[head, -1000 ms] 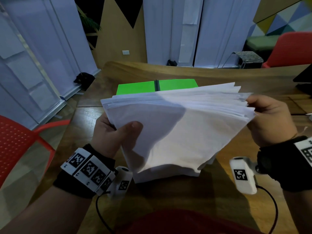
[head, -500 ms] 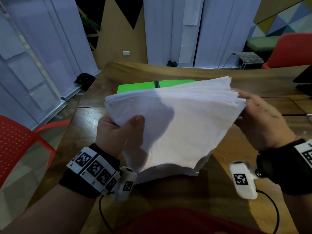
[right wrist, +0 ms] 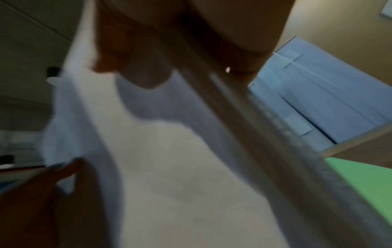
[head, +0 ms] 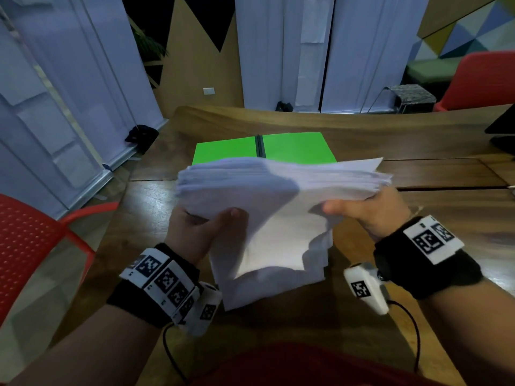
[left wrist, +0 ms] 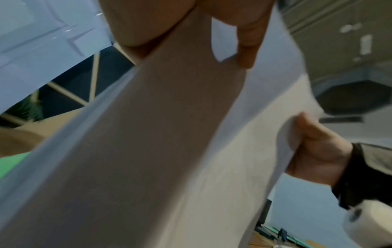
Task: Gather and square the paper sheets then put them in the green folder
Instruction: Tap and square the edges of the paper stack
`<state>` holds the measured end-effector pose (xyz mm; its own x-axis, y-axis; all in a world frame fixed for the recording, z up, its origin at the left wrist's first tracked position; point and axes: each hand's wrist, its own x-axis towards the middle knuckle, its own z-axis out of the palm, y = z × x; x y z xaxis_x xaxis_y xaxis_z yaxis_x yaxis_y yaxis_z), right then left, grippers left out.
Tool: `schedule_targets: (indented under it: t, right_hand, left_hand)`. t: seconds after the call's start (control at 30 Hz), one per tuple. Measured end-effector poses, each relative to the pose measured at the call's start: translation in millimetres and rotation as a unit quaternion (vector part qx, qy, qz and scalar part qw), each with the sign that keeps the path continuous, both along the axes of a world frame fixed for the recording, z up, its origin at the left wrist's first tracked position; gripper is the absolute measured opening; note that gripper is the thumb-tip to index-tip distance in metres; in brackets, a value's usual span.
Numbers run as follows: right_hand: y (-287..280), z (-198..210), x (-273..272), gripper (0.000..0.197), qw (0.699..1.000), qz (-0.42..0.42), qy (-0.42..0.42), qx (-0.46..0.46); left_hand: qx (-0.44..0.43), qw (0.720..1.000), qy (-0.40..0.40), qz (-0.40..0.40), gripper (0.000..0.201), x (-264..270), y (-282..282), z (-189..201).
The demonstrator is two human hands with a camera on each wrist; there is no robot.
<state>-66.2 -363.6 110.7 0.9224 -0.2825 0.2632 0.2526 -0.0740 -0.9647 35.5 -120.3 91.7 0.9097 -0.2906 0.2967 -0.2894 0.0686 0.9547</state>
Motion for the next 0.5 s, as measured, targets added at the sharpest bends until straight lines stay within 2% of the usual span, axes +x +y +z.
schedule_targets:
  t: [0.1, 0.13, 0.2, 0.27, 0.37, 0.43, 0.5]
  right_hand:
    - [20.7, 9.1, 0.4, 0.046, 0.991, -0.129, -0.016, 0.013]
    - [26.7, 15.2, -1.3, 0.040, 0.986, -0.159, -0.032, 0.029]
    - [38.8, 29.9, -7.7, 0.025, 0.974, -0.210, -0.087, 0.022]
    - [48.8, 43.8, -16.1, 0.019, 0.961, -0.239, -0.135, 0.020]
    - [56.8, 51.7, -23.2, 0.031, 0.954, -0.242, -0.176, 0.013]
    - [58.6, 46.9, -23.2, 0.034, 0.959, -0.229, -0.166, 0.000]
    - [56.6, 39.3, -22.2, 0.037, 0.959, -0.249, -0.134, -0.017]
  left_hand:
    - [0.063, 0.993, -0.052, 0.090, 0.010, -9.0, -5.0, 12.7]
    - [0.064, 0.989, -0.068, 0.111, 0.006, -12.7, -6.3, 20.1]
    - [0.041, 0.987, -0.091, 0.128, 0.010, -20.8, -7.9, 34.8]
    - [0.010, 0.988, -0.118, 0.100, 0.005, -30.1, -10.9, 48.6]
    - [-0.025, 0.985, -0.165, 0.035, 0.019, -41.6, -17.4, 60.2]
    - [-0.032, 0.986, -0.163, 0.007, 0.034, -43.7, -20.5, 57.8]
    - [-0.047, 0.992, -0.119, -0.022, 0.036, -43.1, -22.2, 50.3]
